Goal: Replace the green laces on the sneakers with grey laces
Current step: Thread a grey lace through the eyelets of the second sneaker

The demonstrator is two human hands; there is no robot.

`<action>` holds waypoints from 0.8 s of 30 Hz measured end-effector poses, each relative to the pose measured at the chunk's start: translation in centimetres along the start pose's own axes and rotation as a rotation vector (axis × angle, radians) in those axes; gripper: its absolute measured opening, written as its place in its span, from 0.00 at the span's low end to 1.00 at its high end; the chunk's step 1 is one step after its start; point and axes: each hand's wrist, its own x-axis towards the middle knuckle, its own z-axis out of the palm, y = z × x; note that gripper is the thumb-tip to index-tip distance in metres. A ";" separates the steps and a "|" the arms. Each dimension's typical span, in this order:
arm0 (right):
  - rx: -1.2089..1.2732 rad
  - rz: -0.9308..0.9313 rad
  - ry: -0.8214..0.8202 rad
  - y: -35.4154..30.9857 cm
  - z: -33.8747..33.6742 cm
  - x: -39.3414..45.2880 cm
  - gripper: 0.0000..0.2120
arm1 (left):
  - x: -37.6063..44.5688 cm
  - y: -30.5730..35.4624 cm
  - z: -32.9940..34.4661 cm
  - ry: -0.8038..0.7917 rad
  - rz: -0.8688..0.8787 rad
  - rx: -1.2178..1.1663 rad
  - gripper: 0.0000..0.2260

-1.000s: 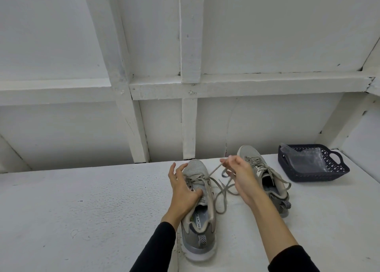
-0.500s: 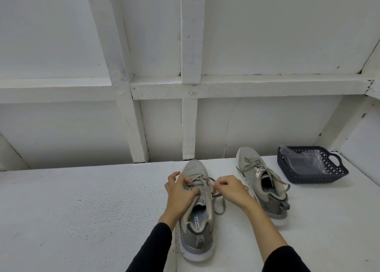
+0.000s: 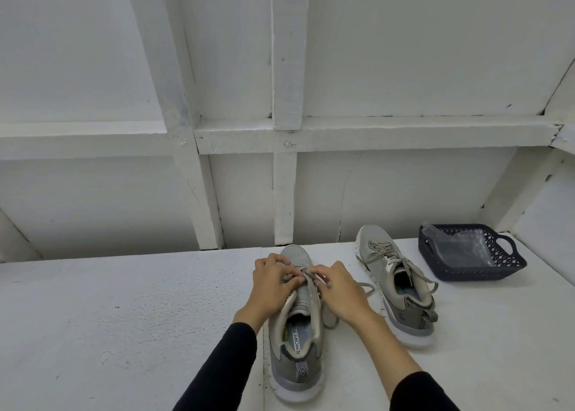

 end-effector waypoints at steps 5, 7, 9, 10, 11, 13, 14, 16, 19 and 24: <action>-0.154 -0.058 0.011 -0.4 0.0 0.4 0.07 | 0.0 0.2 0.5 -0.104 -0.094 0.045 0.09; -0.084 -0.005 -0.080 -0.6 0.2 1.0 0.06 | -0.1 0.1 0.6 -0.116 -0.110 0.048 0.11; -0.034 0.079 -0.131 -0.9 0.5 1.3 0.07 | -0.1 0.0 0.7 -0.109 -0.120 0.053 0.14; -0.017 0.118 -0.148 -1.0 0.6 1.5 0.08 | -0.2 -0.1 0.9 -0.101 -0.130 0.042 0.14; 0.002 0.154 -0.160 -1.1 0.6 1.6 0.10 | -0.2 -0.3 1.0 -0.091 -0.145 0.020 0.14; 0.039 0.206 -0.166 -1.1 0.8 1.9 0.15 | -0.3 -0.6 1.3 -0.062 -0.182 -0.044 0.13; 0.047 0.215 -0.162 -1.2 0.8 1.9 0.17 | -0.3 -0.7 1.3 -0.052 -0.196 -0.074 0.12; 0.044 0.215 -0.155 -1.3 0.8 1.8 0.19 | -0.4 -0.7 1.4 -0.046 -0.208 -0.102 0.09; 0.113 0.201 -0.097 -1.3 0.9 1.6 0.19 | -0.5 -0.8 1.3 -0.049 -0.205 -0.106 0.09; 0.254 0.319 0.017 0.0 -0.1 1.2 0.17 | -0.7 -1.0 1.3 -0.028 -0.238 -0.235 0.05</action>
